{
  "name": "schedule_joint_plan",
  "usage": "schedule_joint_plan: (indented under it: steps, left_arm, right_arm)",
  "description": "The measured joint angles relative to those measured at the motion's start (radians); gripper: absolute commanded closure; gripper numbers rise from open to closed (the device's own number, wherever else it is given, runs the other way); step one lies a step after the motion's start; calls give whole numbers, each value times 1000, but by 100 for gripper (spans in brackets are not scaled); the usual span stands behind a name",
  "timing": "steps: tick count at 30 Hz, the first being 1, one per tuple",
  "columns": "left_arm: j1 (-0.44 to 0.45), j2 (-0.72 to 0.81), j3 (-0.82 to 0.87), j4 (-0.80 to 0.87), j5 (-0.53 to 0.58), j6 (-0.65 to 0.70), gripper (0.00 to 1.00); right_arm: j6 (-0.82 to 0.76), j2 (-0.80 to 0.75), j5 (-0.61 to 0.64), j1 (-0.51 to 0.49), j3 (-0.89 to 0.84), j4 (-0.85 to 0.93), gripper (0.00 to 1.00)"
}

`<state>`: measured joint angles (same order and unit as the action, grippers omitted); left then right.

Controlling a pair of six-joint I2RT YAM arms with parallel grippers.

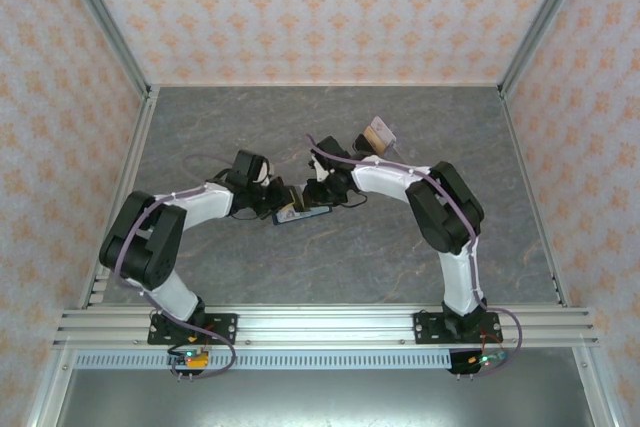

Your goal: Take the credit cards out of the card holder

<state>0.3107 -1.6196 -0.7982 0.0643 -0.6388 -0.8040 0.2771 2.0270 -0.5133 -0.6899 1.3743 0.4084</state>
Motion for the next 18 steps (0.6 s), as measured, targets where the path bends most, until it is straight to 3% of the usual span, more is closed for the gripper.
schedule_joint_plan:
  steps: [4,9,18]
  left_arm:
    - [-19,75,-9,112,41,54,99]
    - [-43,172,-59,230,80,109,99]
    - [-44,295,-90,162,21,60,99]
  right_arm:
    - [-2,-24,0,9,-27,-18,55]
    - [11,-106,-13,38,-104,-55,30]
    - [174,-281,-185,100,-179,-277,16]
